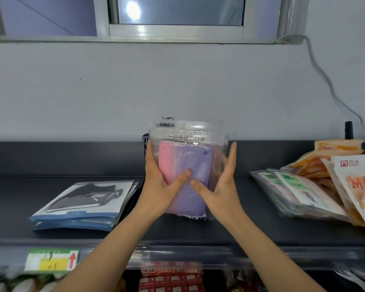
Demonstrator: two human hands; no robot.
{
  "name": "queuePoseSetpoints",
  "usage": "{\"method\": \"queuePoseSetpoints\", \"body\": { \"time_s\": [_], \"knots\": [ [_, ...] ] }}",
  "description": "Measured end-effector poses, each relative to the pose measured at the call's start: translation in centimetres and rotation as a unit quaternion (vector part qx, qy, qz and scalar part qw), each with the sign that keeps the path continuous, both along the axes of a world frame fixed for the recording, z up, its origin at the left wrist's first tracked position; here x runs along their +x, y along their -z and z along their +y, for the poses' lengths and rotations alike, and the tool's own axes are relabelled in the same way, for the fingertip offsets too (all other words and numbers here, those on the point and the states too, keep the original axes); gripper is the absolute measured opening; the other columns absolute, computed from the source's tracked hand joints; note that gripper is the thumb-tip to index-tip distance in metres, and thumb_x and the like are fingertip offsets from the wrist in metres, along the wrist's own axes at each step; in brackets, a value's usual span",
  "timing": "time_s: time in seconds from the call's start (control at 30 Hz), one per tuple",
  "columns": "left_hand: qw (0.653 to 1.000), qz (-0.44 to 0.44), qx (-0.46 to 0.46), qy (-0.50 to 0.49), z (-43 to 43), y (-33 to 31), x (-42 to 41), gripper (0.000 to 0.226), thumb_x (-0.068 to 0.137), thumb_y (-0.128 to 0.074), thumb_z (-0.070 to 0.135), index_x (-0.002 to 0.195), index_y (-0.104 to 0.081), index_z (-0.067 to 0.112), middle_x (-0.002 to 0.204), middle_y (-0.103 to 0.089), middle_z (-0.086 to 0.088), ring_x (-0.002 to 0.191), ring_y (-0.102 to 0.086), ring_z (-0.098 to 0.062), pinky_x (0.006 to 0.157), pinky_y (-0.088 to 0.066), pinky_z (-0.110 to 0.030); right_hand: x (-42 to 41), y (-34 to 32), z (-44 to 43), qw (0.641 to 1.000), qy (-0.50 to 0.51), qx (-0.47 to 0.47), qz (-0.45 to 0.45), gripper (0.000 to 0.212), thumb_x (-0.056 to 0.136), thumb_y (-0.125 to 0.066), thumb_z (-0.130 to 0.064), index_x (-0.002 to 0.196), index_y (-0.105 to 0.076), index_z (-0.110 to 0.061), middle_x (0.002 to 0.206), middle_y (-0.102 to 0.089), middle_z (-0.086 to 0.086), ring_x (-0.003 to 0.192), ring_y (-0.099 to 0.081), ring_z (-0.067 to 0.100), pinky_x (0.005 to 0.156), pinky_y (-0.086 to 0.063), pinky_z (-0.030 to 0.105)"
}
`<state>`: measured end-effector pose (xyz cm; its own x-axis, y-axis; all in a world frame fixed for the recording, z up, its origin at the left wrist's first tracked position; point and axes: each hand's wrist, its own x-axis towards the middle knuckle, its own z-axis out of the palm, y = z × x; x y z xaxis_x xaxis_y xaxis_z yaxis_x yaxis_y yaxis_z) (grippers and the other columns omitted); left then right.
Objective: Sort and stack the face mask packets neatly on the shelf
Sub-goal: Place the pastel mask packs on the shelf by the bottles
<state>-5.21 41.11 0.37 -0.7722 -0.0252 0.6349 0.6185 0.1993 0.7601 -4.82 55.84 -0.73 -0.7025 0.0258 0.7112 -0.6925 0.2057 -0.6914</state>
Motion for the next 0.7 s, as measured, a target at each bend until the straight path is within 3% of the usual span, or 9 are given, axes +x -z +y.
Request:
{"method": "queuePoseSetpoints", "body": {
  "time_s": [0.13, 0.2, 0.23, 0.33, 0.4, 0.47, 0.57, 0.63, 0.7],
  "knots": [
    [0.998, 0.054, 0.020, -0.027, -0.1, -1.5, -0.5, 0.095, 0.067, -0.070, 0.058, 0.122, 0.007, 0.071, 0.152, -0.025, 0.008, 0.134, -0.036, -0.002, 0.112, -0.033, -0.034, 0.2, -2.5, -0.3, 0.998, 0.028, -0.005, 0.056, 0.108, 0.071, -0.077, -0.036, 0.119, 0.012, -0.077, 0.154, -0.011, -0.013, 0.137, -0.023, -0.003, 0.107, -0.030, 0.019],
    [0.997, 0.069, 0.011, -0.031, -0.3, -2.5, -0.9, 0.092, 0.064, -0.069, 0.064, 0.116, 0.005, 0.079, 0.155, -0.021, 0.008, 0.139, -0.030, -0.007, 0.114, -0.030, -0.041, 0.1, -3.9, -0.4, 0.997, 0.028, -0.001, 0.075, 0.107, 0.071, -0.077, -0.038, 0.122, 0.010, -0.076, 0.154, -0.011, -0.014, 0.139, -0.026, 0.006, 0.112, -0.033, 0.031],
    [0.997, 0.074, 0.015, -0.027, -0.4, -3.0, -1.0, 0.091, 0.064, -0.070, 0.064, 0.117, 0.003, 0.079, 0.155, -0.019, 0.008, 0.140, -0.028, -0.008, 0.115, -0.028, -0.042, 0.0, -4.6, -0.3, 0.996, 0.032, 0.005, 0.081, 0.108, 0.072, -0.077, -0.036, 0.124, 0.009, -0.074, 0.153, -0.013, -0.015, 0.138, -0.028, 0.007, 0.111, -0.034, 0.030],
    [0.995, 0.089, 0.024, -0.022, -0.5, -4.7, -1.2, 0.093, 0.069, -0.072, 0.054, 0.131, -0.004, 0.064, 0.152, -0.022, 0.008, 0.140, -0.027, -0.005, 0.116, -0.026, -0.035, -0.3, -5.9, 0.0, 0.995, 0.035, 0.031, 0.089, 0.108, 0.074, -0.078, -0.021, 0.128, 0.004, -0.064, 0.144, -0.017, -0.019, 0.127, -0.028, -0.012, 0.098, -0.030, 0.001],
    [0.995, 0.096, -0.003, -0.036, -0.6, -5.2, -1.4, 0.092, 0.074, -0.074, 0.043, 0.143, -0.013, 0.043, 0.147, -0.026, 0.010, 0.138, -0.027, -0.001, 0.116, -0.025, -0.030, -0.6, -6.0, 0.3, 0.995, 0.025, 0.047, 0.087, 0.106, 0.072, -0.079, -0.013, 0.130, -0.003, -0.059, 0.140, -0.020, -0.019, 0.117, -0.023, -0.029, 0.089, -0.026, -0.007],
    [0.996, 0.079, -0.014, -0.024, -0.8, -5.1, -1.2, 0.097, 0.073, -0.076, 0.038, 0.146, -0.013, 0.036, 0.147, -0.028, 0.013, 0.135, -0.031, 0.001, 0.114, -0.028, -0.027, -0.7, -5.6, 0.5, 0.997, 0.012, 0.045, 0.067, 0.112, 0.070, -0.080, -0.009, 0.130, 0.000, -0.059, 0.136, -0.023, -0.023, 0.114, -0.027, -0.031, 0.089, -0.030, -0.004],
    [0.999, 0.031, -0.025, 0.017, -1.4, -3.9, -1.2, 0.121, 0.058, -0.085, 0.036, 0.141, 0.003, 0.048, 0.143, -0.041, 0.009, 0.125, -0.047, 0.000, 0.102, -0.041, -0.019, -0.9, -4.3, 0.9, 1.000, -0.014, 0.005, -0.001, 0.125, 0.059, -0.088, -0.021, 0.130, 0.006, -0.064, 0.136, -0.036, -0.010, 0.126, -0.043, 0.002, 0.101, -0.041, 0.024],
    [0.998, 0.012, -0.050, 0.029, -1.6, -2.9, -1.3, 0.128, 0.055, -0.090, 0.035, 0.142, 0.003, 0.045, 0.139, -0.045, 0.009, 0.120, -0.052, 0.000, 0.101, -0.045, -0.024, -1.1, -3.1, 1.2, 0.997, -0.046, -0.030, -0.047, 0.130, 0.051, -0.086, -0.026, 0.138, 0.008, -0.054, 0.134, -0.046, -0.003, 0.119, -0.051, 0.003, 0.096, -0.044, 0.025],
    [0.997, 0.004, -0.069, 0.035, -1.3, -2.2, -1.1, 0.124, 0.059, -0.087, 0.033, 0.147, 0.000, 0.028, 0.130, -0.049, 0.016, 0.111, -0.055, 0.008, 0.097, -0.048, -0.023, -1.3, -2.2, 1.1, 0.993, -0.073, -0.050, -0.075, 0.127, 0.057, -0.083, -0.018, 0.144, 0.007, -0.043, 0.137, -0.048, -0.003, 0.116, -0.053, 0.001, 0.094, -0.047, 0.025]
  ]
}}
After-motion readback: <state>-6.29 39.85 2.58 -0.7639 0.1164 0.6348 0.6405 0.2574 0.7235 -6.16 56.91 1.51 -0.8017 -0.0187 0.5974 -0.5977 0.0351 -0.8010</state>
